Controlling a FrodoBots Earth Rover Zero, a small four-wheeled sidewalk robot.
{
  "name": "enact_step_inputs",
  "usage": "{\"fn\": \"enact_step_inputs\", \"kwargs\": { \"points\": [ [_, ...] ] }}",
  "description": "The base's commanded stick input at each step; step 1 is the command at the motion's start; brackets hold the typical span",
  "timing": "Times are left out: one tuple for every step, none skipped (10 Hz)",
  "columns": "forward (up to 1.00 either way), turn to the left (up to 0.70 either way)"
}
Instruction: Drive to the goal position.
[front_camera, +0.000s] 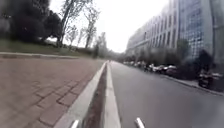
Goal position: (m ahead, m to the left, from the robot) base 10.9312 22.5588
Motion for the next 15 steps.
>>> {"fn": "enact_step_inputs", "kwargs": {
  "points": [
    [0.0,-0.25],
    [0.0,0.0],
    [0.0,0.0],
    [0.0,0.0],
    [-0.09,0.0],
    [-0.33,0.0],
    [-0.45,0.0],
    [-0.45,0.0],
    [-0.45,0.07],
    [-0.59,0.11],
    [-0.7,0.14],
    [-0.7,0.14],
    [-0.7,0.14],
    [-0.7,0.14],
    [-0.27,0.22]
  ]
}}
